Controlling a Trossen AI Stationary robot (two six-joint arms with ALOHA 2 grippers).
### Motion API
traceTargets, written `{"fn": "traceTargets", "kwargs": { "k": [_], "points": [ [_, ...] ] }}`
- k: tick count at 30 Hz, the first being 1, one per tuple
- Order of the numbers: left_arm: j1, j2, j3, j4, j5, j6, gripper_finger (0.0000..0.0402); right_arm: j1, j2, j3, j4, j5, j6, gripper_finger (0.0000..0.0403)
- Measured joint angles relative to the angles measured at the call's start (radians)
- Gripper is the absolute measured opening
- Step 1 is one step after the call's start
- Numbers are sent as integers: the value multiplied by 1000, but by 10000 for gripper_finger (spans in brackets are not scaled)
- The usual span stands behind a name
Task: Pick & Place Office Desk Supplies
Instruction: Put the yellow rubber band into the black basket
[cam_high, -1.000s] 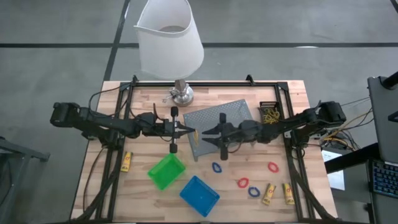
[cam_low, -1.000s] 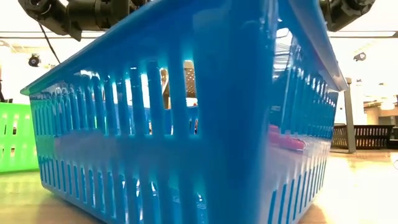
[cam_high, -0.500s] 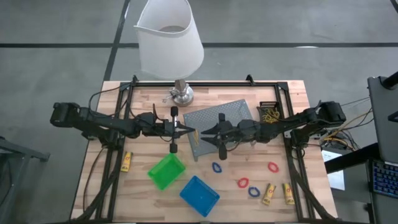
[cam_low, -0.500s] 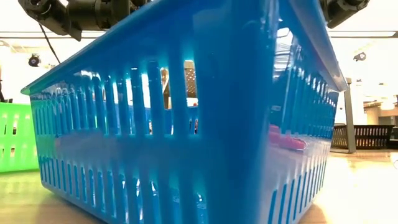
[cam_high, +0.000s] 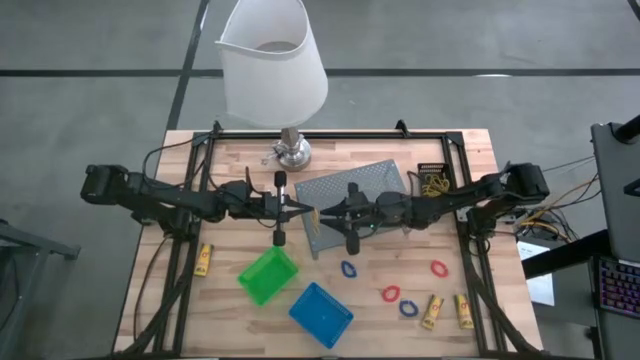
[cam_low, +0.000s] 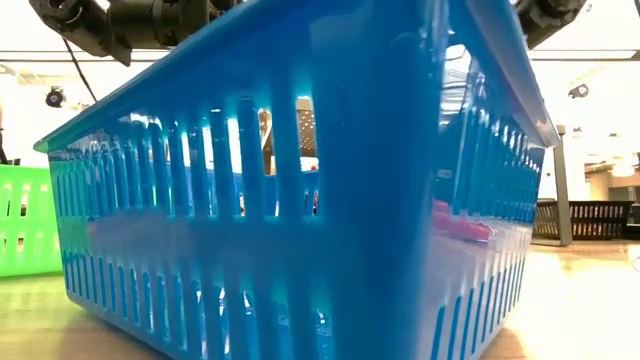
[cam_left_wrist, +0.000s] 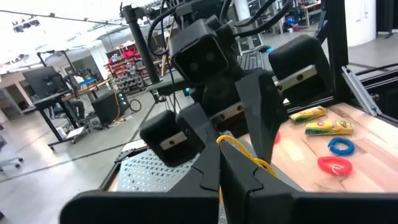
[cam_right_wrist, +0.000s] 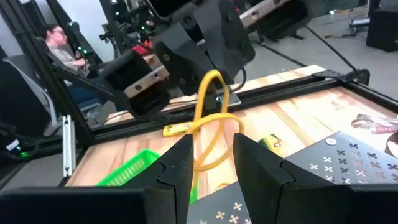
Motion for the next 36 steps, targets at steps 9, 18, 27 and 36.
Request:
{"fn": "traceTargets", "kwargs": {
  "k": [9, 18, 27, 36],
  "points": [
    [0, 0, 0, -1, 0, 9, 1, -1, 102, 120, 2, -126, -1, 111],
    [0, 0, 0, -3, 0, 9, 1, -21, 181, 212, -95, -125, 0, 106],
    [0, 0, 0, -10, 0, 9, 1, -25, 172, 219, -129, -125, 3, 47],
    [0, 0, 0, -10, 0, 8, 1, -26, 173, 218, -132, -125, -5, 9]
  ]
}}
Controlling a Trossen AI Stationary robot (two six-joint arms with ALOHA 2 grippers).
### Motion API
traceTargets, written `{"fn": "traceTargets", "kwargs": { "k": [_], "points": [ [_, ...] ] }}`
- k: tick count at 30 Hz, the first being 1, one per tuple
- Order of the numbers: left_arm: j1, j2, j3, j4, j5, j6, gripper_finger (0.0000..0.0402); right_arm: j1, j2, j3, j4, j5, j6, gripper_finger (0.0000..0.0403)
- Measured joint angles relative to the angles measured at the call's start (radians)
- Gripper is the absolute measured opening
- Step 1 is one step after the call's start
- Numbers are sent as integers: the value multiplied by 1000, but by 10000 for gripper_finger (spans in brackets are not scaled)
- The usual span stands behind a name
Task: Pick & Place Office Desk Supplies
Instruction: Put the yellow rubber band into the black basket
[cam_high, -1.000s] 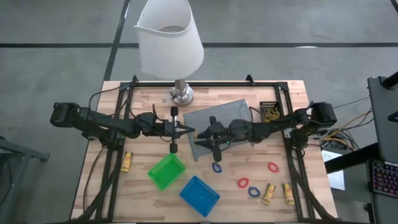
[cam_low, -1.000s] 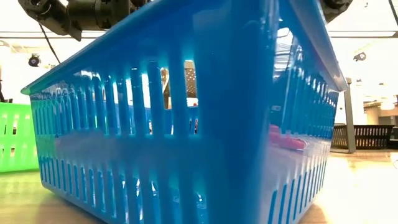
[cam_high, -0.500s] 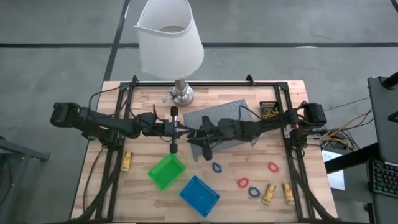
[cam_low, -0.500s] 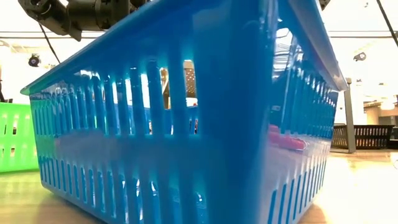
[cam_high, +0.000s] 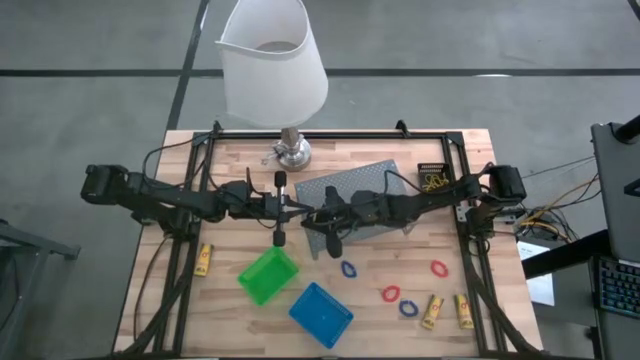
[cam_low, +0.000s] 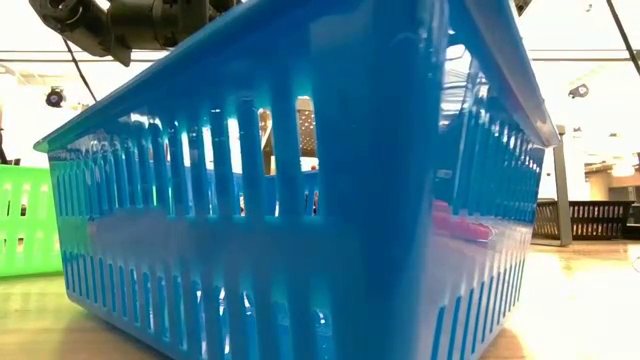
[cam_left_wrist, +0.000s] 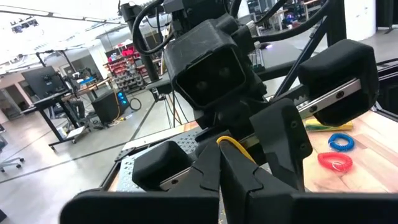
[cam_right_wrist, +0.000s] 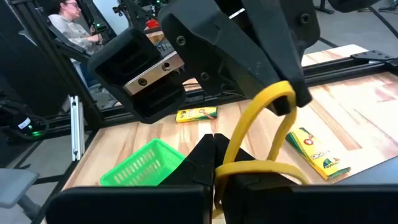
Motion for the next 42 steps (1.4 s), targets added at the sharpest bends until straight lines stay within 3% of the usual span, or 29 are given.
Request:
{"fn": "traceTargets", "kwargs": {
  "k": [13, 29, 42],
  "points": [
    [0, 0, 0, 0, 0, -78, 9, -1, 0, 0, 0, 0, 0, 8],
    [-1, 0, 0, 13, 0, -137, 141, -1, 0, -1, 0, 0, -15, 8],
    [-1, -14, 0, 19, 0, -137, 185, -1, -92, -2, -157, 0, -20, 8]
  ]
}}
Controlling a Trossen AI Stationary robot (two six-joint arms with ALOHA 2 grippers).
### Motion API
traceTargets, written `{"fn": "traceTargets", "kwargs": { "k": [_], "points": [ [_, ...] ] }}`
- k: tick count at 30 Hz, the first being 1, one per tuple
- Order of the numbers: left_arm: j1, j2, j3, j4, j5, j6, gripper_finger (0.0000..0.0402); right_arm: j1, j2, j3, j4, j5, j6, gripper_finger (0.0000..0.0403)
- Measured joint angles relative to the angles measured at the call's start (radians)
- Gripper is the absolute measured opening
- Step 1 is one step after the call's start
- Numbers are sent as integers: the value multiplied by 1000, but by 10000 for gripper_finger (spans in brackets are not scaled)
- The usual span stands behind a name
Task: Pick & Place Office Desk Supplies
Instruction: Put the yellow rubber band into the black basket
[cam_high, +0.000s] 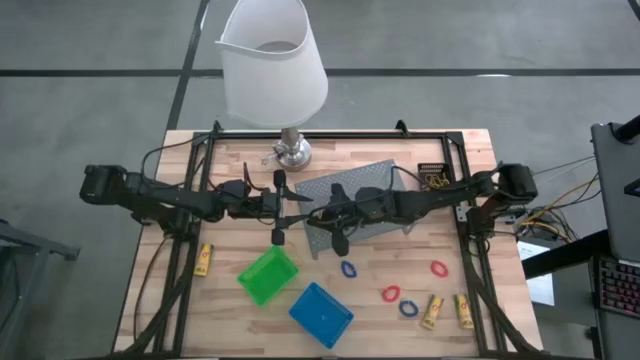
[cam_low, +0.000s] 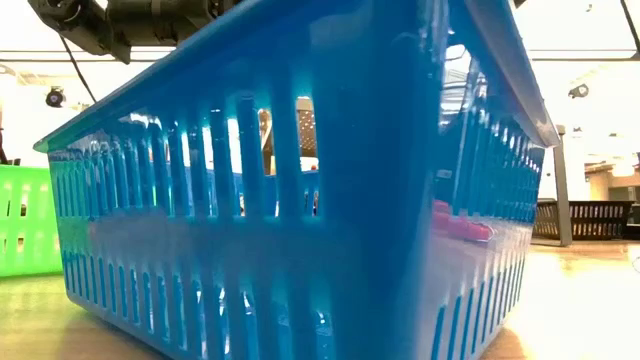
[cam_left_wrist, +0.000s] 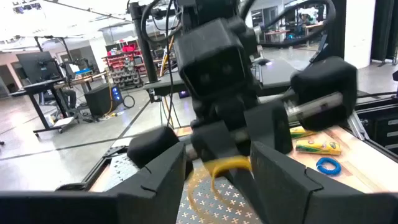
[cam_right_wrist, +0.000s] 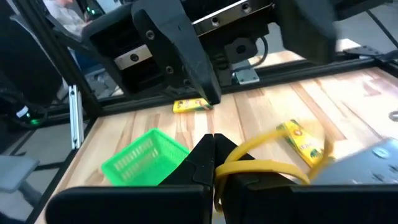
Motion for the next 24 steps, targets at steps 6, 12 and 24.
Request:
{"fn": "traceTargets", "kwargs": {
  "k": [6, 12, 24],
  "points": [
    [1, -10, 0, 2, -1, 5, 185, 0, -138, 0, -211, 1, -22, 8],
    [1, -15, 0, 5, -12, 6, 185, -4, -309, 0, -428, 12, 3, 8],
    [2, -17, 0, 5, -15, -105, 185, -8, -678, 0, -1025, 426, 460, 8]
  ]
}}
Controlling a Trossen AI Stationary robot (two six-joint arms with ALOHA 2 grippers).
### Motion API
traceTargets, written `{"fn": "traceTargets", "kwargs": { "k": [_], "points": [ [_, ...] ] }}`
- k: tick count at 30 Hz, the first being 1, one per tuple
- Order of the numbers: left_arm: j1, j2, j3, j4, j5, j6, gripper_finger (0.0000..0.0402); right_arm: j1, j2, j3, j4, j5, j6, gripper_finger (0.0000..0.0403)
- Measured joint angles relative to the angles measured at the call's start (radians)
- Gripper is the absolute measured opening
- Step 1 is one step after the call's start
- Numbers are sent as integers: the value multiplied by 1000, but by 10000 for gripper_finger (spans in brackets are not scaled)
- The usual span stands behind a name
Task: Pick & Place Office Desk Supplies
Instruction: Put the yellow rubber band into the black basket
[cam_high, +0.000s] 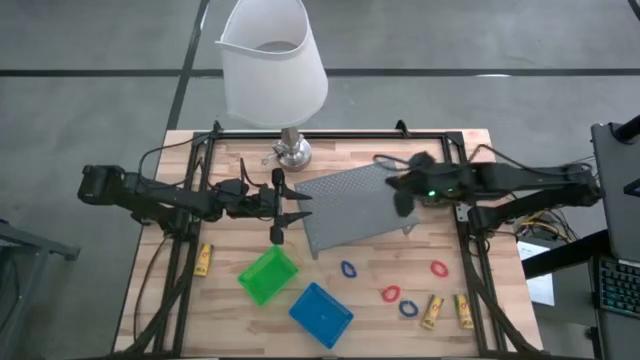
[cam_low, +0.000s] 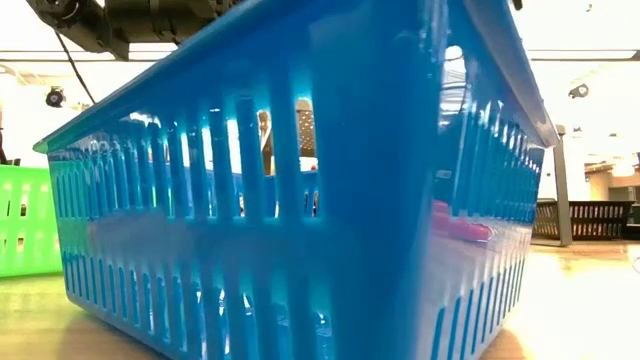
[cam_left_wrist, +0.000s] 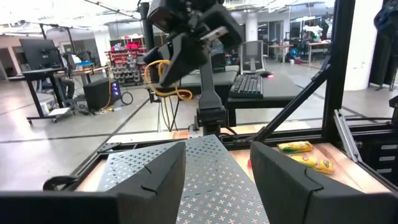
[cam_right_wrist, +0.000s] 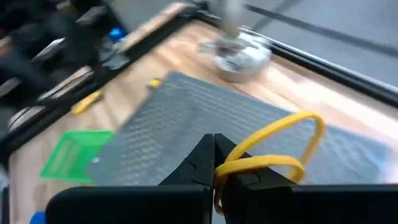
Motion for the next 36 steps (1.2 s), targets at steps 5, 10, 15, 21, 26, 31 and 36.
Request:
{"fn": "traceTargets", "kwargs": {
  "k": [5, 10, 15, 21, 26, 31, 36],
  "points": [
    [0, 0, 0, 0, -17, 0, 184, 0, -99, 0, -149, 74, 128, 8],
    [1, 0, 0, 0, -18, 0, 184, -21, -144, 0, -285, 137, 226, 8],
    [3, 0, 0, 0, -19, 2, 184, -62, -148, 0, -401, 154, 313, 8],
    [5, 0, 0, 0, -18, 5, 184, -131, -127, 0, -474, 154, 368, 8],
    [6, 0, 0, 0, -19, 5, 184, -205, -101, 0, -492, 153, 371, 8],
    [6, 0, 0, -1, -19, 8, 184, -313, -78, 0, -571, 88, 372, 8],
    [6, 0, 0, -1, -19, 8, 184, -434, -60, -7, -613, 40, 371, 8]
  ]
}}
